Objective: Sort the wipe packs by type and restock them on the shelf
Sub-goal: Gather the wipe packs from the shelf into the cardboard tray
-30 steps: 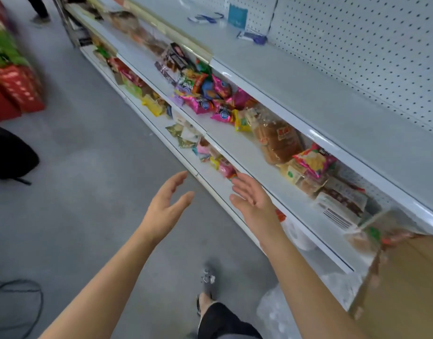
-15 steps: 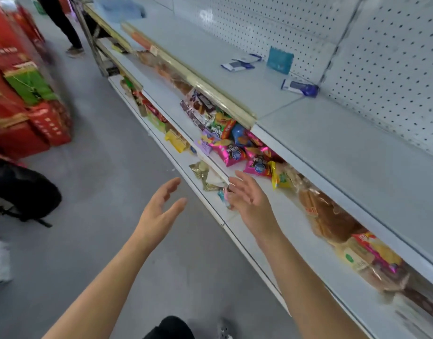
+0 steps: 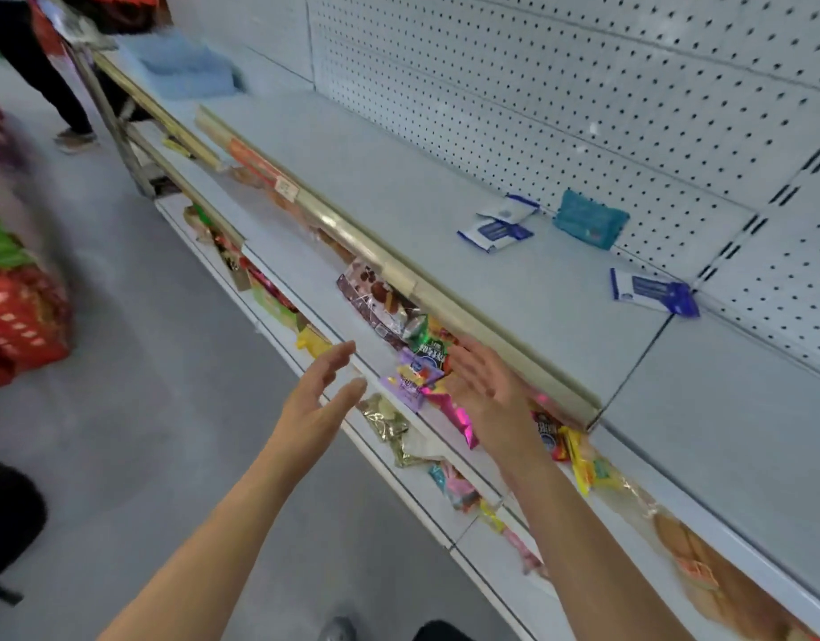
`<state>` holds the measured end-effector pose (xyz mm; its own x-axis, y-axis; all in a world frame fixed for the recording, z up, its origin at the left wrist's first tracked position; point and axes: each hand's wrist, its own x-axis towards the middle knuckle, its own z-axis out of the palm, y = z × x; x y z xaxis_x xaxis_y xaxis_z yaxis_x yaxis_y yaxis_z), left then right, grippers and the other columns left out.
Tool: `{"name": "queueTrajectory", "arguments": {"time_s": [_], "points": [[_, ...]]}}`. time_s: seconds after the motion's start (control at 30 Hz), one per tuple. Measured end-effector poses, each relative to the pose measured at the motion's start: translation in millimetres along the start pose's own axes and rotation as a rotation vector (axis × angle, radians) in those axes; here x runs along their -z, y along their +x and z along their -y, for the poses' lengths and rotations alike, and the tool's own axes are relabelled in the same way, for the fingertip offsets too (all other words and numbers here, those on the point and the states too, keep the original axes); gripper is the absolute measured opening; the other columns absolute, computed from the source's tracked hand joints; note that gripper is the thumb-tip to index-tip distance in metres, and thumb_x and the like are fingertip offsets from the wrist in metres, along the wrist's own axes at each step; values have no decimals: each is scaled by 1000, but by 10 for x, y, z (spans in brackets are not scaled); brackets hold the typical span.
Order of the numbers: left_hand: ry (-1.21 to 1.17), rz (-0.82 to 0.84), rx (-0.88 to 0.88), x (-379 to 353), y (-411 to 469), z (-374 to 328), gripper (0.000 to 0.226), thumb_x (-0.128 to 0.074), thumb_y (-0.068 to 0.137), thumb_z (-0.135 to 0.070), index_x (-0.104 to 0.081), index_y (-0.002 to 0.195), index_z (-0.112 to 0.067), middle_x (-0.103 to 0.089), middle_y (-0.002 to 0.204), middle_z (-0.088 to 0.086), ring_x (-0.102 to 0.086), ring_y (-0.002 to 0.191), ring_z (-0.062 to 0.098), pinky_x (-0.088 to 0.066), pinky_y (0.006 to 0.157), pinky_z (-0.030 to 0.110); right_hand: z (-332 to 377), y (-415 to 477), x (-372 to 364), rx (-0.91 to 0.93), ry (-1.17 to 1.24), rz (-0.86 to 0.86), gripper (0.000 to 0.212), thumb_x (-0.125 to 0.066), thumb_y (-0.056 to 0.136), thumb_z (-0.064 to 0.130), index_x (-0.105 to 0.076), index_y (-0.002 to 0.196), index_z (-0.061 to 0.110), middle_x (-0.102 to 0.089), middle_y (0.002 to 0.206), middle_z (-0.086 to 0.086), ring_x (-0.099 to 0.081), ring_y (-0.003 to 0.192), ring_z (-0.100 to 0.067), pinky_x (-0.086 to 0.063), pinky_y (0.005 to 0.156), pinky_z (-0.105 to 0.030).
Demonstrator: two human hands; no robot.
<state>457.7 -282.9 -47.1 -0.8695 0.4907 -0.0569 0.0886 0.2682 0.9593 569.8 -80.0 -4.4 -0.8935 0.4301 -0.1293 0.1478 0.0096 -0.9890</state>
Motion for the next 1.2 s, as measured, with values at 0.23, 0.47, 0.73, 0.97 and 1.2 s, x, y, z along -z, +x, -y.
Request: {"name": "queueTrajectory", "arguments": {"time_s": [0.23,0.47,0.73,0.97,1.2], "points": [[94,117,-74,4,1571,-237,57,-56,86,-63,-45,141,-50,-48,144,-27,-43,134,1,-39,111,36,144,1251,151,-19,-22,-178,51,-64,95,15,-49,140,33,-60,133,20,-56,118,10,-48,91,-12],[168,216,-104,-223,2889,-483,58,-57,86,-62,-47,141,-46,-51,141,-20,-46,130,4,-38,103,29,263,2477,762,-93,-13,-456,43,-63,94,11,-56,135,22,-63,128,8,-58,104,7,-41,75,-7],[220,342,-165,-783,4154,-729,40,-60,99,-29,-53,137,-34,-55,137,-14,-49,124,7,-38,104,25,230,3256,978,-167,-69,-611,33,-60,92,7,-60,118,27,-66,110,17,-61,97,7,-49,95,-27],[303,588,-322,-1573,4834,-999,44,-55,99,-39,-51,142,-30,-49,144,-9,-46,128,9,-37,103,27,214,3387,1261,-270,-221,-811,40,-59,96,10,-55,133,24,-59,131,8,-55,118,-9,-39,95,-22],[1010,639,-656,-2057,5119,-1043,58,-52,84,-75,-56,128,-37,-38,147,2,-36,135,25,-34,107,46,228,3174,1581,-395,-581,-913,55,-43,92,-11,-59,127,28,-51,127,11,-56,108,-10,-49,84,-21]]}}
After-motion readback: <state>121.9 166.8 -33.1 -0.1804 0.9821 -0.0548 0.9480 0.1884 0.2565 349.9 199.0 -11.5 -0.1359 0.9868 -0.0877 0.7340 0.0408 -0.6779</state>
